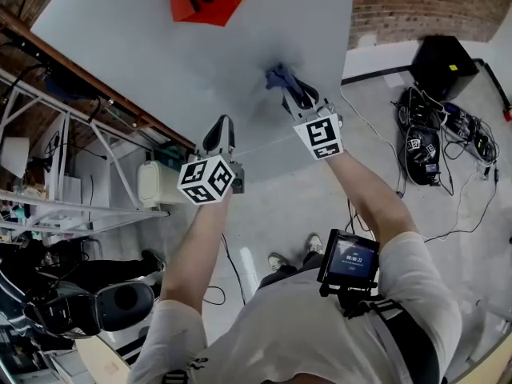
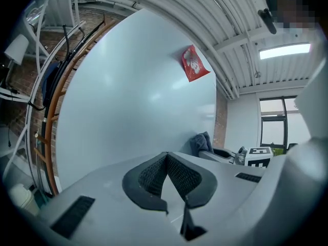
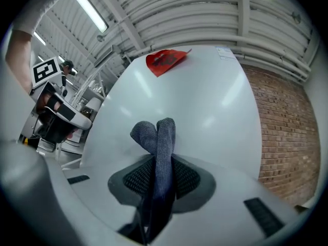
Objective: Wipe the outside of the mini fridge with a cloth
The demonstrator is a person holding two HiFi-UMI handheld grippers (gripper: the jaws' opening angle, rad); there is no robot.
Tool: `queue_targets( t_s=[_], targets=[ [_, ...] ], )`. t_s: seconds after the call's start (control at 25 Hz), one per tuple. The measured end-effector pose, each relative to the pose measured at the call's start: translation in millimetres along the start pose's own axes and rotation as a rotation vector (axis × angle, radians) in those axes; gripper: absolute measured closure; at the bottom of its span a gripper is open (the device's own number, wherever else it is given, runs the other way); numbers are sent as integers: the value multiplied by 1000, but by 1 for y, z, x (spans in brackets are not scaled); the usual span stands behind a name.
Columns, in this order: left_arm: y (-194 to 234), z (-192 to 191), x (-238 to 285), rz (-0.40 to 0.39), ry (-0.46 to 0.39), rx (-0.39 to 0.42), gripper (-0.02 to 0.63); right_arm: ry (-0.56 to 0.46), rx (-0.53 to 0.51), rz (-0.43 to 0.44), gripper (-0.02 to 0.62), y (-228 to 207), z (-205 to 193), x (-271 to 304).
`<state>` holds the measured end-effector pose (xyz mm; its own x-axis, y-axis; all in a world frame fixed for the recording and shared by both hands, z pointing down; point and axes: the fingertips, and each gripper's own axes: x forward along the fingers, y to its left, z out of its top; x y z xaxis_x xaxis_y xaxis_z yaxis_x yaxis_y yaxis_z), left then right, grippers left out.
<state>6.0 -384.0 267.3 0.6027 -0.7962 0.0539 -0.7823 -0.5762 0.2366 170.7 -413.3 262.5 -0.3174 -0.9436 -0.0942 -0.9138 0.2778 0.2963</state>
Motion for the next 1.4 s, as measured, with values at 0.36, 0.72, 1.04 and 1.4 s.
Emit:
queue_targets(
  t_s=[0.36,0.72,1.04,1.4],
  targets=[
    [-31,-7,29,-18,11,7,603,26,11,-71,508,-65,-21,-22],
    [-49,-13,45,-31,22,3,603,71,59,-147,509,-113,-41,-38],
    [-51,-12,30,-25,4,16,603,75,73,-140,509,-108,-42,-48],
    [-22,-9,-38,13,-32,-7,603,67,45,-82,509,-51,-5,-72]
  ],
)
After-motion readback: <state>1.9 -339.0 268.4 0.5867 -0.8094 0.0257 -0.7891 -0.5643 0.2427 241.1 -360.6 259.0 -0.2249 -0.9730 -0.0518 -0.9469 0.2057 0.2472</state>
